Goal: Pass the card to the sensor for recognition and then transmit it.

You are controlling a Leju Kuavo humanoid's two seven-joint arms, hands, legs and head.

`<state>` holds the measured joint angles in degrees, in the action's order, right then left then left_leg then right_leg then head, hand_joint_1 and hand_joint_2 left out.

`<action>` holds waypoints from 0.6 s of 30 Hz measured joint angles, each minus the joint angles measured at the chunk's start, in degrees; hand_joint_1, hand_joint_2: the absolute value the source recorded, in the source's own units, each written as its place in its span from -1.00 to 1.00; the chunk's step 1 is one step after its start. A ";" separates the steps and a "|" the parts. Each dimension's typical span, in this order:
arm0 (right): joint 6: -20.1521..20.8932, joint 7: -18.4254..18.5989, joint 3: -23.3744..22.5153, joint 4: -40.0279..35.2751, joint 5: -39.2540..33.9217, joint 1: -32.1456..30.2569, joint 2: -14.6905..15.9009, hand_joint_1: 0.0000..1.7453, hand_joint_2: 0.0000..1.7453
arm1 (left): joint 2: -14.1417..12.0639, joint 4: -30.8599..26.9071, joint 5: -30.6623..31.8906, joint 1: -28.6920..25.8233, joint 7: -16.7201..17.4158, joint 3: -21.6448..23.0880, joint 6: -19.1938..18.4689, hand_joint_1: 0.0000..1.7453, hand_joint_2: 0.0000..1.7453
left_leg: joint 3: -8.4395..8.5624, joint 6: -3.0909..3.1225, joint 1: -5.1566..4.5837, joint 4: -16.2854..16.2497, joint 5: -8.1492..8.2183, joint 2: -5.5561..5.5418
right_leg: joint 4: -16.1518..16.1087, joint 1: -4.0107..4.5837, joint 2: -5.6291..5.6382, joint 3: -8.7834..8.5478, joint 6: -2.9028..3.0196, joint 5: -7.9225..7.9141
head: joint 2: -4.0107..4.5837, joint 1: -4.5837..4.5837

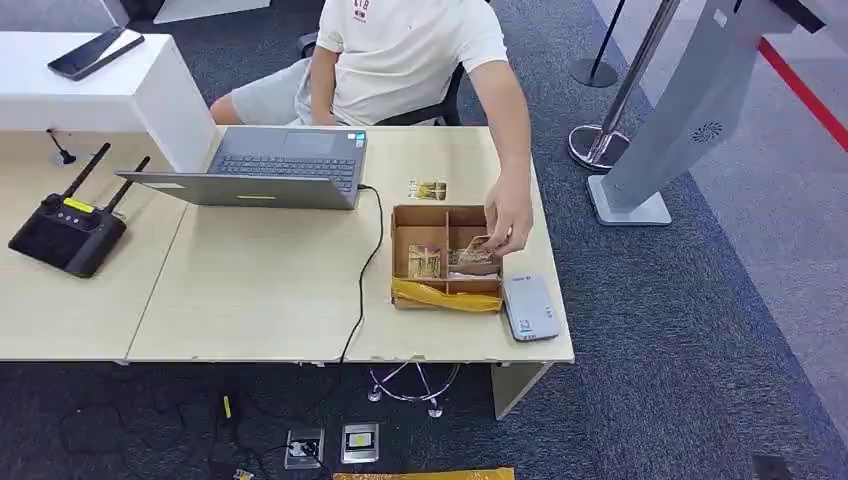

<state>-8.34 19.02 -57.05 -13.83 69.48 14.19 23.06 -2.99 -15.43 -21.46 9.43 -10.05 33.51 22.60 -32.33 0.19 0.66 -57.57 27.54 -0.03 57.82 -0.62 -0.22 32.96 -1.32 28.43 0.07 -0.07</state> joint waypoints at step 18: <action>3.47 -1.97 -0.68 1.75 0.61 -1.26 -3.61 -1.00 1.00 | -0.20 0.00 3.48 2.31 3.78 0.66 -0.81 -1.00 -1.00 | 0.03 0.00 0.00 0.00 0.00 0.00 | 0.00 0.00 0.03 -0.01 0.00 0.00 | 0.00 -0.02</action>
<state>-4.87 17.05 -57.72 -12.09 70.10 12.93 19.45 -3.19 -15.43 -17.99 11.74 -6.27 34.16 21.79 -32.30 0.18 0.66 -57.57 27.54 -0.03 57.82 -0.63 -0.19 32.95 -1.32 28.43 0.07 -0.09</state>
